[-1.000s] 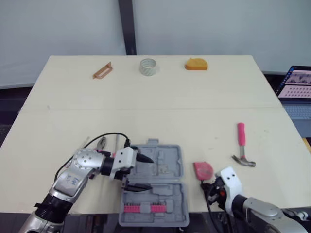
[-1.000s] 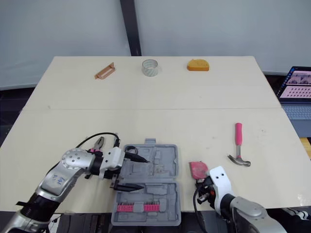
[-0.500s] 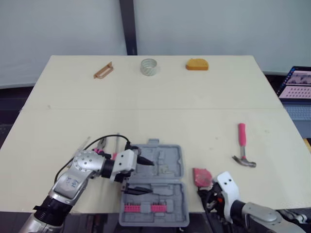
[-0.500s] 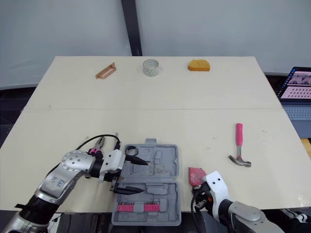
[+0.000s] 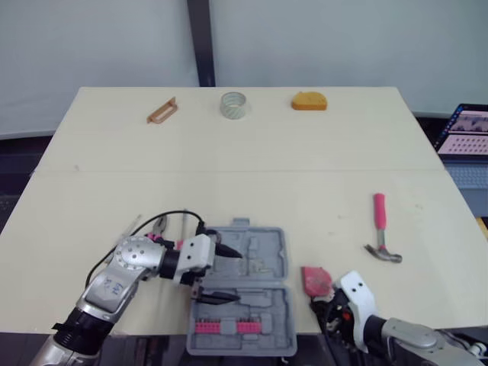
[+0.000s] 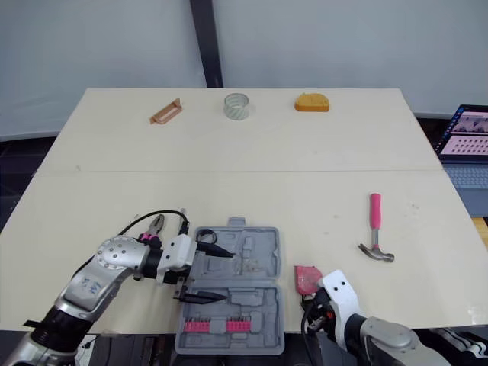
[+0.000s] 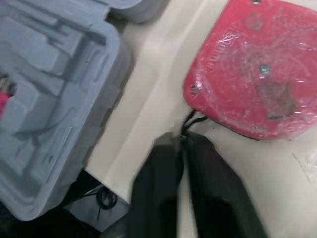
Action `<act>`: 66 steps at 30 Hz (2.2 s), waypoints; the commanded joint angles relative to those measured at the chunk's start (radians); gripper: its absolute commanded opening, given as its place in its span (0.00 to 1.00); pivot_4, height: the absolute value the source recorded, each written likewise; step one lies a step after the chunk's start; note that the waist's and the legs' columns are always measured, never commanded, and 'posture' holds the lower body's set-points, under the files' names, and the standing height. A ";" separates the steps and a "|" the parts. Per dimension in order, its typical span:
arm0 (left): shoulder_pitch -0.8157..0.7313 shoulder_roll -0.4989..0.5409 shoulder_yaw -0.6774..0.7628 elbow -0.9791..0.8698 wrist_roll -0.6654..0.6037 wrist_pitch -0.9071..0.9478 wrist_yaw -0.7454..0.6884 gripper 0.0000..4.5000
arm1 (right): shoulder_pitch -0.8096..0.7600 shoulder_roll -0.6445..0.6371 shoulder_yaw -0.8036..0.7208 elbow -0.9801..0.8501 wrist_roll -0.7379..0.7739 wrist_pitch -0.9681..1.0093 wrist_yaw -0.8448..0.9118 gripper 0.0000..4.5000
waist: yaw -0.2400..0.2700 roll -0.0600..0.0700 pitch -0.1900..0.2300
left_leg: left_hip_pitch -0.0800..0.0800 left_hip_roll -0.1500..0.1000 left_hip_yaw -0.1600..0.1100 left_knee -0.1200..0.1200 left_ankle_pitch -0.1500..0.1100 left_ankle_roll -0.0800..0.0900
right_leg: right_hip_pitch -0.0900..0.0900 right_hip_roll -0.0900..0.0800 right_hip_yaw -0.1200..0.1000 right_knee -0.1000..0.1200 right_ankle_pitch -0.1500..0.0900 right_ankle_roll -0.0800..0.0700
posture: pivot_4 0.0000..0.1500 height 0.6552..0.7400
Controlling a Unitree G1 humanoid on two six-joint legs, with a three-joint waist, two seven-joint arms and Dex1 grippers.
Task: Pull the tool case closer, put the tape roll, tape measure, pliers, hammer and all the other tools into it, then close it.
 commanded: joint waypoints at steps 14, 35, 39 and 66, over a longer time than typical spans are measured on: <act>0.021 -0.034 -0.002 0.000 0.069 -0.251 0.045 1.00 | -0.236 -0.334 -0.035 0.373 -0.137 -0.765 0.738 0.99 | -0.002 -0.001 0.000 | 0.000 0.000 0.000 0.000 0.000 0.000 | 0.001 0.000 0.000 -0.002 0.000 0.000 | 1.00 1.00; 0.040 -0.050 -0.016 -0.009 0.096 -0.267 0.087 1.00 | -0.616 -0.211 0.225 0.944 -0.364 -1.229 0.887 0.99 | -0.002 -0.001 0.000 | 0.000 0.000 0.000 0.001 0.000 0.000 | 0.001 0.000 -0.001 -0.001 0.000 0.000 | 1.00 1.00; 0.037 -0.052 -0.019 -0.006 0.097 -0.267 0.089 1.00 | -0.625 -0.201 0.234 0.974 -0.381 -1.259 0.881 0.99 | -0.003 -0.001 0.000 | 0.000 0.000 0.000 0.001 0.000 0.000 | 0.001 0.000 -0.001 -0.001 0.000 0.000 | 1.00 1.00; 0.039 -0.052 0.002 -0.003 0.110 -0.254 0.115 1.00 | -0.622 -0.224 0.214 0.827 -0.340 -1.079 0.869 0.65 | -0.002 -0.001 0.000 | 0.000 0.000 0.000 0.002 0.000 0.000 | 0.001 0.000 -0.001 0.000 0.000 0.000 | 1.00 1.00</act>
